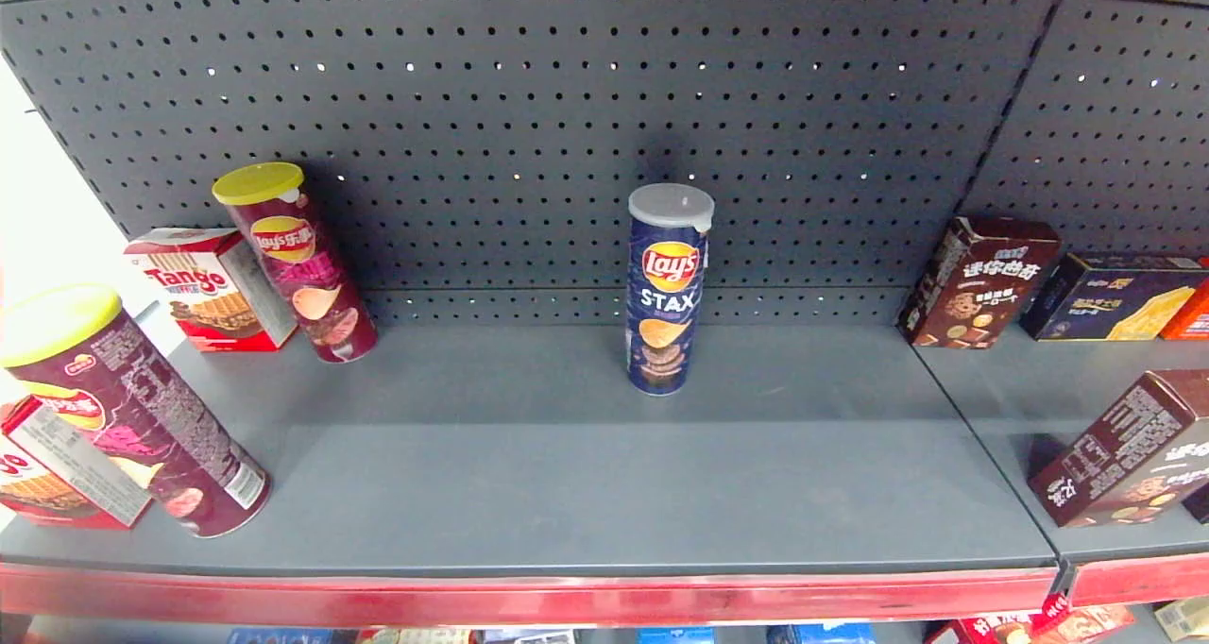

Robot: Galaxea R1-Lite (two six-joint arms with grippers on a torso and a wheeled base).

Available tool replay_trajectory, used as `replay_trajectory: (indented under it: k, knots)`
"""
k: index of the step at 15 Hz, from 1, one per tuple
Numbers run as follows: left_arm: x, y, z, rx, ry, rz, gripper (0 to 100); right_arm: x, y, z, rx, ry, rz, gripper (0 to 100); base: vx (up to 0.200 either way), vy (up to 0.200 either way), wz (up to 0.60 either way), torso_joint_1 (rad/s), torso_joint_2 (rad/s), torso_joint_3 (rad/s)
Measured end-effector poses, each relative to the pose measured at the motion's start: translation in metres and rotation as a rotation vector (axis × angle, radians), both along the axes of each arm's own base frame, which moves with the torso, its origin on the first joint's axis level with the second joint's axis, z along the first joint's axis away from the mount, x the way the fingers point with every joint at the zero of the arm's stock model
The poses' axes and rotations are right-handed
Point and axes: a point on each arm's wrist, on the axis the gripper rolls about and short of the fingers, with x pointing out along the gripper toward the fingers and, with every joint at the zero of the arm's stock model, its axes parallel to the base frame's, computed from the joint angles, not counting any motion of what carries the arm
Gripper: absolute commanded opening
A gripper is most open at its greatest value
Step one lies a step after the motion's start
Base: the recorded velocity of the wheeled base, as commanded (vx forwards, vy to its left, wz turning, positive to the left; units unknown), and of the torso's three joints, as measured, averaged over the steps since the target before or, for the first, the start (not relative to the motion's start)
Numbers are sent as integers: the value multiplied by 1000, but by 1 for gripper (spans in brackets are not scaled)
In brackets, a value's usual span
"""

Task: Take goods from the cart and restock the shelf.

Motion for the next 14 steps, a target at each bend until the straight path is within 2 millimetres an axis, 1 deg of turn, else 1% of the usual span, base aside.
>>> replay_trajectory:
  k: [3,14]
  knots:
    - [0,0,0,0,0,0,0,0,0,0,0,0,-1,100,0,0,0,0,0,0]
    - [0,0,0,1,0,0,0,0,0,0,-3,1,-2,100,0,0,600,5,5,3]
